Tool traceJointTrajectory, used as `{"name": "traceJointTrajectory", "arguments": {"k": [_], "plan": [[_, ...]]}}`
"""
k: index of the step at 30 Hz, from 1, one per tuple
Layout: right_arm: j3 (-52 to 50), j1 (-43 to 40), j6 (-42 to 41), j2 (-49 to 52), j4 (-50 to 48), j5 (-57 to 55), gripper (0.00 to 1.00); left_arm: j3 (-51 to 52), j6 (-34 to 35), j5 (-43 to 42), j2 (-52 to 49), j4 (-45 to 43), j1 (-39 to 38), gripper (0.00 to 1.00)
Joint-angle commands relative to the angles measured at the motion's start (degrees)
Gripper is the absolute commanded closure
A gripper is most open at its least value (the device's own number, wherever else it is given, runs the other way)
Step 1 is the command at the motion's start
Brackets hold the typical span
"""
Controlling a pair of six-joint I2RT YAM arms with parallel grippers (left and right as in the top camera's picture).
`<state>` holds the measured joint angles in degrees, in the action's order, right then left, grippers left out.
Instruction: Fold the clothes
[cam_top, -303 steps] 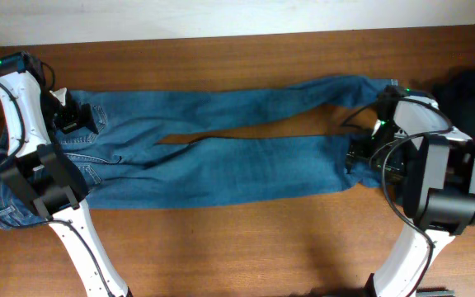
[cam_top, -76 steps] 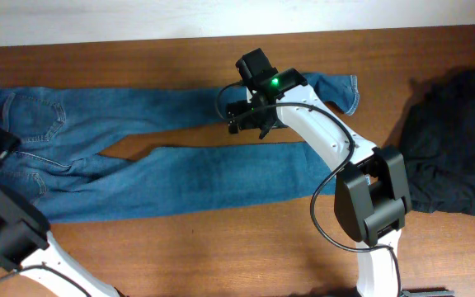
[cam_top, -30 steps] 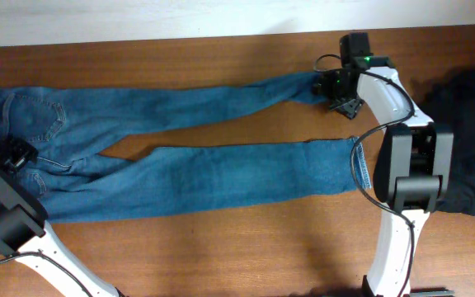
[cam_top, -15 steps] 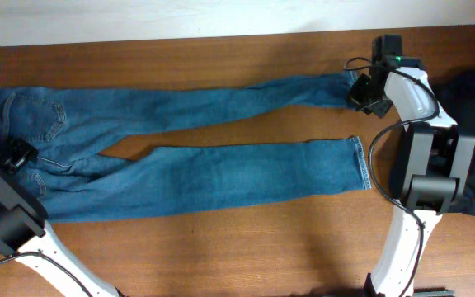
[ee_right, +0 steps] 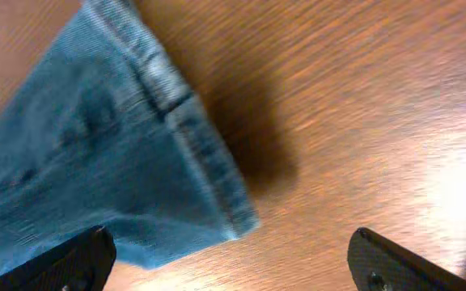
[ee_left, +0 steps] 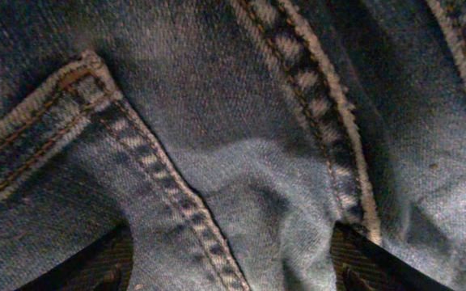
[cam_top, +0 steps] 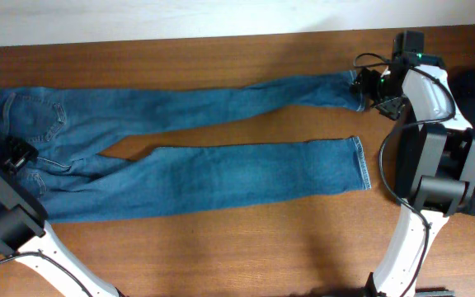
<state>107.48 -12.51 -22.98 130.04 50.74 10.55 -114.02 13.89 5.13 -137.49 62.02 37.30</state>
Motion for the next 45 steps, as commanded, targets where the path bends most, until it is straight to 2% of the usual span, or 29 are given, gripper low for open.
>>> {"name": "traceJointTrajectory", "arguments": {"k": [1,4,20,22,23,25,28,30,31,36,45], "plan": [[0.7,-0.74,4.5,0.04,-0.52,6.71,0.03,0.72,-0.72,0.02,-3.96,-0.15,-0.09,0.22],[0.68,-0.63,9.25,1.2,-1.6,10.88,0.03,0.72,-0.72,0.02,-3.96,-0.31,-0.09,0.22],[0.63,-0.74,10.56,5.46,-4.68,8.74,0.05,0.72,-0.74,0.04,-3.96,-0.26,-0.07,0.22],[0.63,-0.74,10.56,5.46,-4.76,8.74,0.13,0.72,-0.74,0.04,-3.96,-0.28,-0.07,0.22],[0.63,-0.74,10.56,5.46,-4.76,8.74,0.34,0.72,-0.74,0.04,-3.96,-0.28,-0.07,0.22],[0.63,-0.74,10.56,5.46,-4.76,8.72,0.5,0.72,-0.74,0.04,-3.96,-0.28,-0.07,0.22],[0.63,-0.74,10.56,5.46,-4.74,8.7,0.67,0.72,-0.74,0.04,-3.96,-0.26,-0.07,0.22],[0.63,-0.94,10.54,5.44,-4.66,8.28,0.9,0.72,-0.74,0.04,-3.96,-0.2,-0.07,0.22],[0.66,-1.16,10.49,5.44,-4.5,8.31,0.96,0.72,-0.74,0.04,-3.96,0.0,-0.07,0.22],[2.27,-3.85,10.32,5.42,-1.27,7.32,0.96,0.72,-0.74,0.04,-3.96,0.13,-0.07,0.22],[12.85,-10.84,14.58,5.4,11.02,5.27,0.96,0.72,-0.74,0.07,-3.96,-0.13,-0.02,0.22]]}}
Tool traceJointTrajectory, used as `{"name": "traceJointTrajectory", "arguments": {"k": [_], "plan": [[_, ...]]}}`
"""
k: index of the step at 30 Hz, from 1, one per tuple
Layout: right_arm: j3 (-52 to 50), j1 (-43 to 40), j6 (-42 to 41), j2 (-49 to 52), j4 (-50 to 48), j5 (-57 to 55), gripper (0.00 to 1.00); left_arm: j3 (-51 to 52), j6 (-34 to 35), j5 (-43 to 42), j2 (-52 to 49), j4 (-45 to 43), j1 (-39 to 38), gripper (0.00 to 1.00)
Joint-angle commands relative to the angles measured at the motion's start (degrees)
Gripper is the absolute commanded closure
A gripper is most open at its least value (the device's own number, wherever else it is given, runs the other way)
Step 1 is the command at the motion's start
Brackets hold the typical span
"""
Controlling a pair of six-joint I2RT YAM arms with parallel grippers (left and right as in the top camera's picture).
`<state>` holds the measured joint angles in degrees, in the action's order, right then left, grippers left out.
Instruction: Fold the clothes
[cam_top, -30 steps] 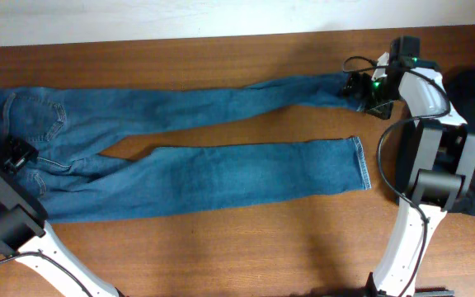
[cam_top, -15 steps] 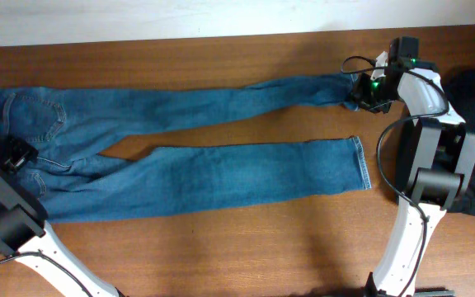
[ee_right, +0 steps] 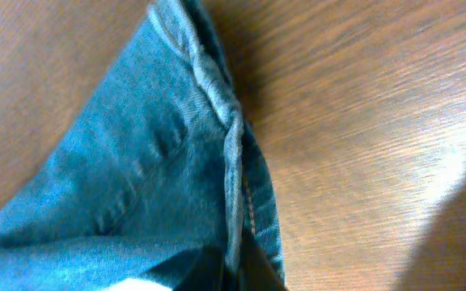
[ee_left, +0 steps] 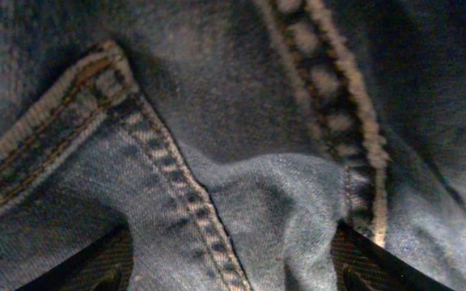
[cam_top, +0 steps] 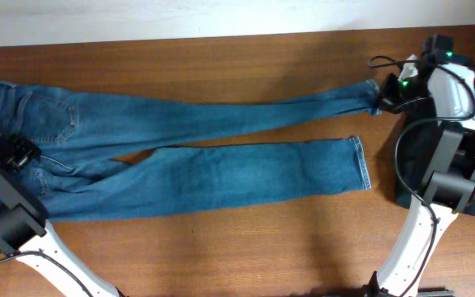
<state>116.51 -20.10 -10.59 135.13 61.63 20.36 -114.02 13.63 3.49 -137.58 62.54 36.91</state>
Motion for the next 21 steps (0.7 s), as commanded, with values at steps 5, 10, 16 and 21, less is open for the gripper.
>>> {"name": "traceJointTrajectory", "arguments": {"k": [5,10,16,21], "plan": [[4.31,-2.89,4.11,0.31,1.81,-4.55,0.57,0.72,-0.48,1.68,-3.87,-1.05,0.37,0.22],[4.33,-2.32,4.42,0.28,3.45,-4.59,0.02,0.48,-0.5,1.68,-3.82,-0.57,0.33,0.17],[9.42,-2.32,4.28,-0.35,11.39,-10.14,0.02,-9.79,-3.13,-2.51,-2.93,6.95,0.26,0.16],[15.04,-0.22,4.66,-2.8,14.45,-1.84,0.17,-21.64,-8.76,-19.23,-1.05,11.67,-0.87,0.2]]}}
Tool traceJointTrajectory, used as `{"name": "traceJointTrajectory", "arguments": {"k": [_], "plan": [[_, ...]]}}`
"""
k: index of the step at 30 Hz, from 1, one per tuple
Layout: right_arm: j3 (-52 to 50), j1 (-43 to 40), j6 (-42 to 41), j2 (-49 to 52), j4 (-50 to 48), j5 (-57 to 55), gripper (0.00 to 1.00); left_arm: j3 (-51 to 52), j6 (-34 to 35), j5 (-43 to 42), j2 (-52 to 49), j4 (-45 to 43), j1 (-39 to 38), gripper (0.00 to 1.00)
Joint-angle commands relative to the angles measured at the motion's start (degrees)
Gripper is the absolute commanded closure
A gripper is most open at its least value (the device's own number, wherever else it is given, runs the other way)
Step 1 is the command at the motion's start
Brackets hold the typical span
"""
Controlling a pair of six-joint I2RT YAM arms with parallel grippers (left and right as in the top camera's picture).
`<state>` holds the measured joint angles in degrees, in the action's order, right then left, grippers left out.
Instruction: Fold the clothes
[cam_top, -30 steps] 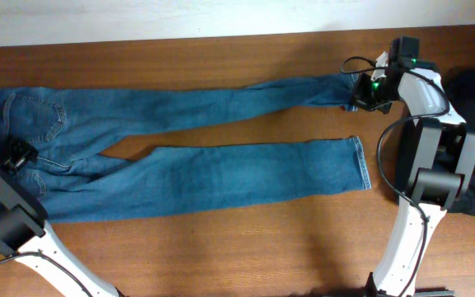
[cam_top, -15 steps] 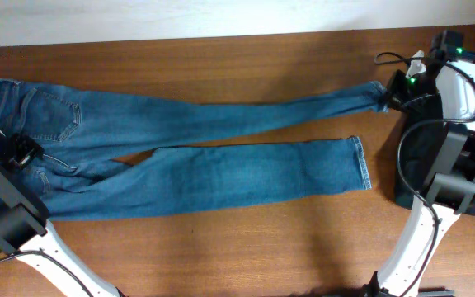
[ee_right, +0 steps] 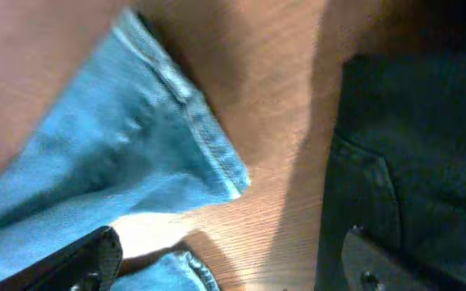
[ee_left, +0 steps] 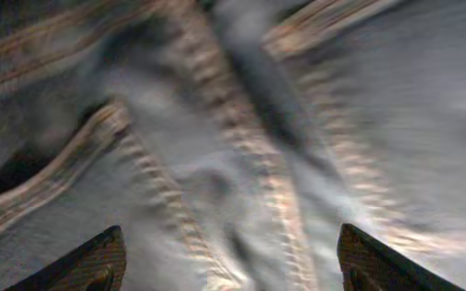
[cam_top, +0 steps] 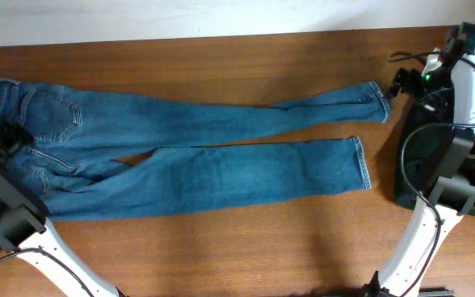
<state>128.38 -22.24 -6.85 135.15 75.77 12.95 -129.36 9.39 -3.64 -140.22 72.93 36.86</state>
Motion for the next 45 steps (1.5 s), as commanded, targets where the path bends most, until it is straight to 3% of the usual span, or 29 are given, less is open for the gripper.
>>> {"name": "traceJointTrajectory", "arguments": {"k": [1,2,4,9,10,13,18,26,29,34,38,41,45], "plan": [[3.61,2.97,1.11,-2.82,0.24,7.65,0.3,-7.32,-5.09,-14.64,1.6,1.27,-1.62,0.25],[3.26,5.53,1.07,-2.62,-0.76,8.28,0.55,-7.43,-5.18,-16.15,1.57,1.14,-3.37,0.32],[2.56,9.25,1.07,-1.9,-1.95,7.32,0.69,-6.54,-6.12,-16.11,1.49,1.33,-6.01,0.44],[2.32,18.67,-1.29,1.22,-2.95,-1.51,0.79,-5.77,-7.74,-15.87,1.46,1.55,-14.14,0.72],[2.29,20.2,-2.91,2.19,-3.76,-3.15,0.82,-5.77,-7.72,-15.26,1.38,1.11,-16.55,0.81],[2.29,21.4,-3.13,4.11,-5.75,-3.15,0.88,-5.66,-7.69,-12.52,0.92,0.44,-19.5,0.89],[2.27,21.44,-5.7,7.78,-8.15,-3.39,0.96,-5.66,-7.52,-12.48,-1.66,3.91,-24.55,0.89],[2.27,21.44,-8.55,9.55,-6.29,-3.39,0.96,-5.66,-6.4,-12.66,-5.88,8.94,-29.9,0.89],[2.29,21.44,-8.7,9.55,-3.02,-3.34,0.96,-5.66,-6.43,-12.63,-8.11,8.74,-31.91,0.82],[2.27,21.44,-8.68,9.55,-1.01,-3.37,0.96,-5.66,-6.43,-12.66,-11.98,8.0,-33.48,0.81],[2.27,21.44,-8.7,9.64,-3.43,-3.37,0.95,-5.66,-6.43,-12.63,-14.53,7.65,-33.83,0.8],[1.44,21.44,-9.53,9.7,-5.33,-3.39,0.95,-5.66,-6.43,-12.63,-15.1,7.67,-33.83,0.72],[-2.38,21.44,-10.56,9.73,-9.14,-3.41,0.95,-5.66,-6.45,-12.61,-15.15,7.65,-33.83,0.71]]}}
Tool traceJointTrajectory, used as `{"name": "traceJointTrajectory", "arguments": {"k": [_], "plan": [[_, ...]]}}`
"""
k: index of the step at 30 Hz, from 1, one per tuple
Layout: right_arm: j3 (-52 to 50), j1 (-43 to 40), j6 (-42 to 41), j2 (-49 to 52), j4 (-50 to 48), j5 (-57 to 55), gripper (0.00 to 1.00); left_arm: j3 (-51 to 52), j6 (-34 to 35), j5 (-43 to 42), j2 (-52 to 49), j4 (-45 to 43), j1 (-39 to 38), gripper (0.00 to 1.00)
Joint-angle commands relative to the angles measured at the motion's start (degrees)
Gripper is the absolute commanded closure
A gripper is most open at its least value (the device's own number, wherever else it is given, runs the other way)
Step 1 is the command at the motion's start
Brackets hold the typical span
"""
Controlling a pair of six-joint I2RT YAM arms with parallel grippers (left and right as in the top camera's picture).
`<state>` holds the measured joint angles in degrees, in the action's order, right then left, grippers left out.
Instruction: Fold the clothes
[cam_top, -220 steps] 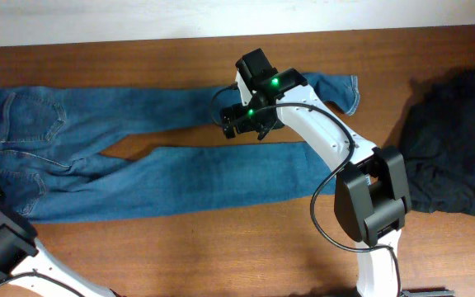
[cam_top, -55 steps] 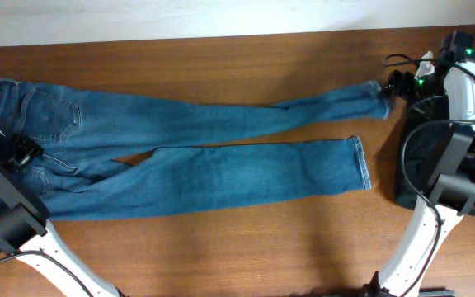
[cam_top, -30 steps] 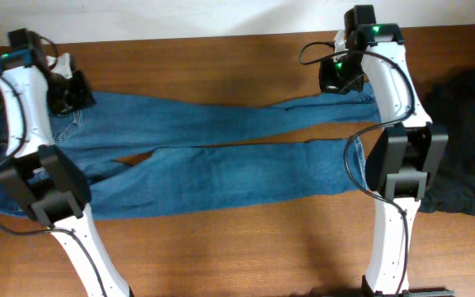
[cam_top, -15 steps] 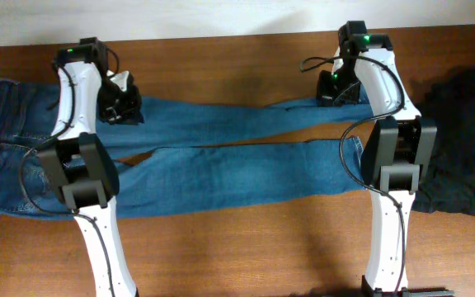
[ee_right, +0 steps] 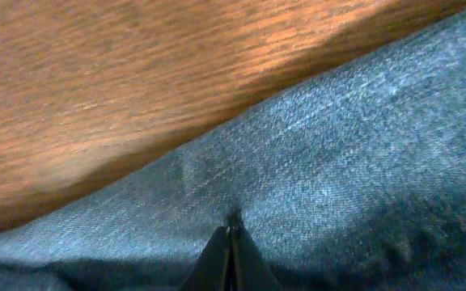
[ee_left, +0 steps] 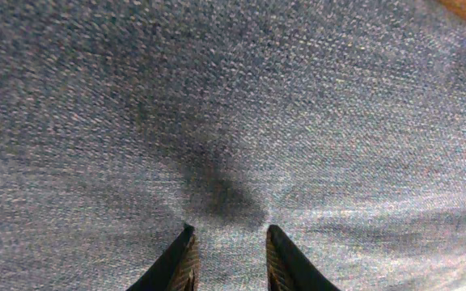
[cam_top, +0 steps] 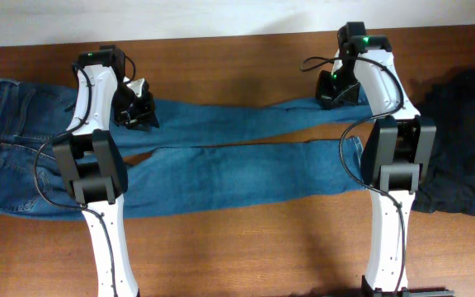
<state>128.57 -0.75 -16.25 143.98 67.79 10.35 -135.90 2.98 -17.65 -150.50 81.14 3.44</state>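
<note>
Blue jeans [cam_top: 221,177] lie flat on the wooden table [cam_top: 246,247], waist at the left and both legs running right. My left gripper [cam_top: 138,114] is down on the upper leg near the thigh. In its wrist view its jaws [ee_left: 229,238] stand narrow, with denim [ee_left: 233,121] pinched between them. My right gripper [cam_top: 330,92] sits on the same leg near its hem. Seen from the right wrist, that gripper [ee_right: 231,233] has its fingertips pressed together on a pucker of denim [ee_right: 338,153].
A heap of dark clothes [cam_top: 460,140] lies at the right end of the table, beside the right arm. Bare wood [ee_right: 95,73] shows just beyond the upper leg. The table's back edge meets a white wall.
The left gripper has gone from the waist at the far left to the upper leg's thigh. The right has gone from beyond the hem onto that leg. Both were open; both are now closed on denim.
At first the left gripper held the waist and the right stood open at the upper leg's hem, legs splayed. Then the right was shut on the hem and the leg lay straighter. Then both were open, off the cloth. Now both grip the upper leg.
</note>
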Motion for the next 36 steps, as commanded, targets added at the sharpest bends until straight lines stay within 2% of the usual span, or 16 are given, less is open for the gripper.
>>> {"name": "traceJointTrajectory", "arguments": {"k": [1,4,7,15,17,20,23,28,31,36], "plan": [[-3.78,-0.04,-1.27,0.9,-2.05,-0.83,0.95,0.87,-0.04,1.4,-4.87,-0.57,-0.42,0.71],[-5.9,-0.04,-1.68,0.94,-3.74,-1.33,0.95,0.87,-0.02,1.4,-4.87,-0.76,-0.42,0.7],[-7.41,-0.07,-2.32,0.94,-5.75,-2.54,0.95,0.87,-0.02,1.4,-4.87,-1.22,-0.42,0.63],[-9.18,-0.04,-4.04,2.51,-15.39,-5.07,0.96,0.87,-0.02,1.4,-4.87,-1.18,-0.42,0.6],[-9.18,-0.07,-4.31,3.69,-16.72,-6.19,0.96,0.87,-0.04,1.62,-4.87,-1.4,-0.42,0.56],[-9.22,-0.07,-5.31,5.35,-16.7,-12.02,0.96,0.85,-0.02,5.79,-4.87,-2.32,-0.39,0.52],[-9.29,-0.44,-5.38,5.97,-15.15,-20.37,0.96,0.85,0.02,14.38,-4.87,-2.95,0.15,0.5],[-9.27,-3.19,-6.51,5.97,-11.78,-26.58,0.95,0.85,6.86,31.95,-4.87,-3.54,3.52,0.5],[-9.22,-5.64,-7.23,5.97,-10.14,-26.73,0.95,0.85,6.84,32.06,-4.87,-3.56,6.93,0.45],[-5.9,-9.29,-7.21,5.86,-5.68,-26.69,0.95,0.85,6.84,32.04,-4.87,-3.56,13.31,0.46]]}}
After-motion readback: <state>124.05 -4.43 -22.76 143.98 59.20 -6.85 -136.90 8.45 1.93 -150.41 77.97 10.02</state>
